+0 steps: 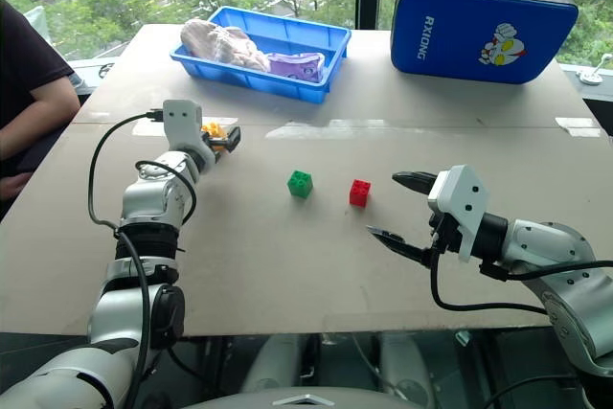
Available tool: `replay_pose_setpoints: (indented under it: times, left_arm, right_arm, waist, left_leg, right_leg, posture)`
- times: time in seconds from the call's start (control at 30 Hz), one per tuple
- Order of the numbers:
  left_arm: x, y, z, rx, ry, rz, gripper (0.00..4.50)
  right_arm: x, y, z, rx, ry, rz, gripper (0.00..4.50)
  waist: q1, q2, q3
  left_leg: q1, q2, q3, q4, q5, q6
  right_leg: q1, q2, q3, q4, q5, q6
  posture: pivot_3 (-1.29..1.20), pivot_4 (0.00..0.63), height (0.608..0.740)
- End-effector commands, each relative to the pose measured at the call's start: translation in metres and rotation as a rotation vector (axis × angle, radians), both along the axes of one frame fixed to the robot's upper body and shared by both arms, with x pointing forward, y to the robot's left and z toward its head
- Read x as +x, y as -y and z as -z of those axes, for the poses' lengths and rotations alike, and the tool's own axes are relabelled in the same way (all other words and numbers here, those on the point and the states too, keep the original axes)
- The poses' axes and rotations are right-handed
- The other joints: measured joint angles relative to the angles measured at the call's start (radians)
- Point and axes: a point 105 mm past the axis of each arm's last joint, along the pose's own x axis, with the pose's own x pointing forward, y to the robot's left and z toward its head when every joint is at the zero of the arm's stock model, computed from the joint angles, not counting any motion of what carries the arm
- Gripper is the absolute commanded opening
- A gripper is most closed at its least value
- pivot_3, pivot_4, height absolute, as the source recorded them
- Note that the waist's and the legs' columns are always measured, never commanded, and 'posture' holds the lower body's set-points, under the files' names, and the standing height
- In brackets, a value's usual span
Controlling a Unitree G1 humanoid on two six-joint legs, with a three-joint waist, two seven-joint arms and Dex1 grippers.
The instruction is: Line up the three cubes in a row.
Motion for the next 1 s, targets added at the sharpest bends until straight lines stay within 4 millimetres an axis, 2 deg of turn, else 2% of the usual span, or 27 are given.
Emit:
replay_pose_setpoints:
  times: [0.03,0.2,0.3,0.4,0.43,0.47,0.5,0.57,0.63,0.7,0.77,0.83,0.93,1.0]
  left_arm:
    - [0.004,0.003,-0.019,0.02,0.07,0.01,4.45]
    - [0.005,0.002,-0.016,0.025,0.073,-0.01,4.45]
    - [0.004,0.0,-0.011,0.019,0.058,-0.023,3.74]
    - [0.003,-0.001,-0.007,0.023,0.052,-0.029,2.16]
    - [0.002,0.0,-0.006,0.023,0.05,-0.03,2.03]
    - [0.002,0.0,-0.006,0.023,0.05,-0.031,1.45]
    - [0.001,0.0,-0.005,0.024,0.051,-0.032,1.31]
    - [-0.001,0.002,-0.007,0.028,0.069,0.001,1.31]
    - [-0.007,0.012,-0.016,0.011,0.126,0.11,1.31]
    - [-0.021,0.032,-0.029,-0.059,0.179,0.329,1.31]
    - [-0.043,0.047,-0.037,-0.063,0.192,0.566,1.31]
    - [-0.065,0.05,-0.036,0.002,0.177,0.749,1.31]
    - [-0.076,0.048,-0.032,0.096,0.152,0.874,1.31]
    - [-0.086,0.048,-0.022,0.149,0.041,1.075,1.31]
  right_arm:
    - [-0.004,-0.002,-0.009,-0.001,0.05,-0.008,4.5]
    - [-0.004,-0.001,-0.008,-0.007,0.047,-0.013,4.5]
    - [-0.003,-0.002,-0.009,-0.009,0.05,-0.016,4.5]
    - [-0.002,-0.001,-0.01,-0.012,0.05,-0.018,4.5]
    - [-0.002,-0.001,-0.01,-0.013,0.05,-0.018,4.5]
    - [-0.002,-0.001,-0.01,-0.013,0.051,-0.018,4.5]
    - [-0.002,-0.001,-0.01,-0.013,0.05,-0.018,4.5]
    - [-0.002,-0.001,-0.01,-0.016,0.05,-0.018,4.5]
    - [-0.002,0.0,-0.01,-0.017,0.05,-0.018,4.5]
    - [-0.002,0.001,-0.011,-0.016,0.046,-0.019,4.5]
    - [-0.003,0.002,-0.011,-0.018,0.039,-0.024,4.5]
    - [-0.005,0.006,-0.008,-0.026,0.026,-0.03,4.5]
    - [-0.006,0.01,-0.005,-0.035,0.016,-0.031,4.5]
    - [-0.005,0.01,-0.004,-0.037,0.017,-0.028,4.5]
  waist:
    - [0.0,0.0,0.0]
    - [0.0,0.0,0.0]
    - [0.0,0.0,0.0]
    - [0.0,0.0,0.0]
    - [0.0,0.0,0.0]
    - [0.0,0.0,0.0]
    - [0.0,0.0,0.0]
    - [0.0,0.0,0.0]
    - [-0.002,0.0,0.0]
    - [-0.003,0.0,0.0]
    - [-0.003,0.0,0.0]
    - [-0.004,0.0,0.0]
    - [-0.001,0.001,0.0]
    - [0.003,0.001,0.0]
  left_leg:
    - [0.0,0.0,0.0,0.0,0.0,0.0]
    - [0.0,0.0,0.0,0.0,0.0,0.0]
    - [0.0,0.0,0.0,0.0,0.0,0.0]
    - [0.0,0.0,0.0,0.0,0.0,0.0]
    - [0.0,0.0,0.0,0.0,0.0,0.0]
    - [0.0,0.0,0.0,0.0,0.0,0.0]
    - [0.0,0.0,0.0,0.0,0.0,0.0]
    - [0.0,0.0,0.0,0.0,0.0,0.0]
    - [0.0,0.0,0.0,0.0,0.0,0.0]
    - [0.0,0.0,0.0,0.0,0.0,0.0]
    - [0.0,0.001,0.0,0.0,0.0,0.0]
    - [0.0,0.001,0.0,0.0,0.0,0.0]
    - [0.001,0.002,0.0,-0.001,0.0,0.0]
    - [0.001,0.001,0.001,0.0,0.0,0.0]
  right_leg:
    - [0.0,0.0,0.0,0.0,0.0,0.0]
    - [0.0,0.0,0.0,0.0,0.0,0.0]
    - [0.0,0.0,0.0,0.0,0.0,0.0]
    - [0.0,0.0,0.0,0.0,0.0,0.0]
    - [0.0,0.0,0.0,0.0,0.0,0.0]
    - [0.0,0.0,0.0,0.0,0.0,0.0]
    - [0.0,0.0,0.0,0.0,0.0,0.0]
    - [0.0,0.0,0.0,0.0,0.0,0.0]
    - [0.0,0.0,0.0,0.0,0.0,0.0]
    - [0.0,0.0,0.0,0.0,0.0,0.0]
    - [-0.001,0.0,0.0,0.0,0.0,0.0]
    - [-0.001,0.0,0.0,0.0,0.0,0.0]
    - [-0.001,0.0,0.0,0.0,-0.002,-0.003]
    - [0.0,0.0,0.0,0.0,-0.003,-0.004]
  posture:
    - [0.0,0.15,0.74]
    - [0.0,0.15,0.74]
    - [0.0,0.15,0.74]
    - [0.0,0.15,0.74]
    - [0.0,0.15,0.74]
    - [0.0,0.15,0.74]
    - [0.0,0.15,0.74]
    - [0.0,0.15,0.74]
    - [0.0,0.15,0.74]
    - [0.0,0.15,0.74]
    - [0.0,0.15,0.74]
    - [0.0,0.15,0.74]
    - [0.0,0.15,0.74]
    - [0.0,0.15,0.74]
